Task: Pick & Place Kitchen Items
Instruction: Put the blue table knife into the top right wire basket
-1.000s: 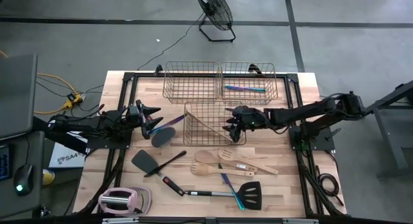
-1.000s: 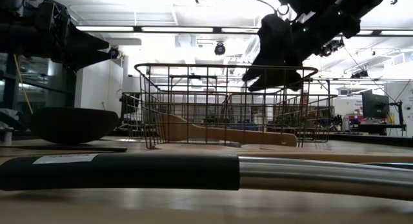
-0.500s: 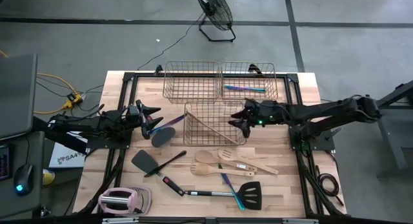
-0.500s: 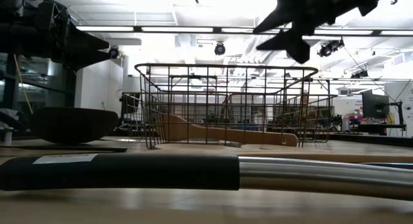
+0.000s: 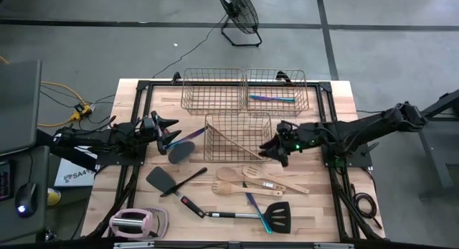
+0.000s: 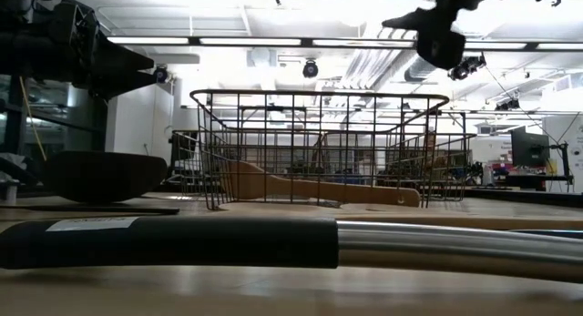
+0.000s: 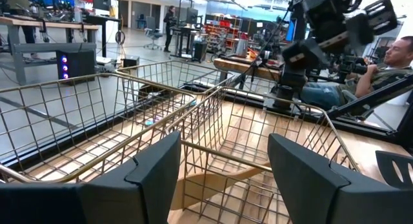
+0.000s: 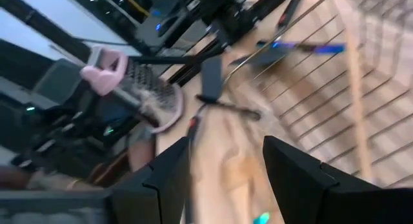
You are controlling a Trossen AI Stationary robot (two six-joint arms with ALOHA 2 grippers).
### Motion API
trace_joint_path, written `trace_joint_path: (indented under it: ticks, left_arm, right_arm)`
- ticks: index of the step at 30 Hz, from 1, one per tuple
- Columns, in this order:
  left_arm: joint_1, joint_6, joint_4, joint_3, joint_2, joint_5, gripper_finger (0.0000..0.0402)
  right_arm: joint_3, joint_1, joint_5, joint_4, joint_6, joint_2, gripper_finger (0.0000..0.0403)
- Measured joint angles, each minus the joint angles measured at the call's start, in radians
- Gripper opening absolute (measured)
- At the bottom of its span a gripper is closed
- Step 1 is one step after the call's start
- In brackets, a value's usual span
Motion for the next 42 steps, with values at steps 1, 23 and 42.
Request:
trace_joint_path:
  ticks: [1, 23, 42]
  left_arm:
    - [0.0, 0.0, 0.0, 0.0, 0.0, 0.0, 0.023]
    - [0.0, 0.0, 0.0, 0.0, 0.0, 0.0, 0.023]
    - [0.0, 0.0, 0.0, 0.0, 0.0, 0.0, 0.023]
  right_arm:
    - [0.0, 0.016, 0.001, 0.0, 0.016, 0.0, 0.0188]
    - [0.023, 0.392, 0.316, 0.196, 0.171, 0.056, 0.0188]
    - [0.521, 0.484, 0.318, -0.096, 0.303, 0.491, 0.0188]
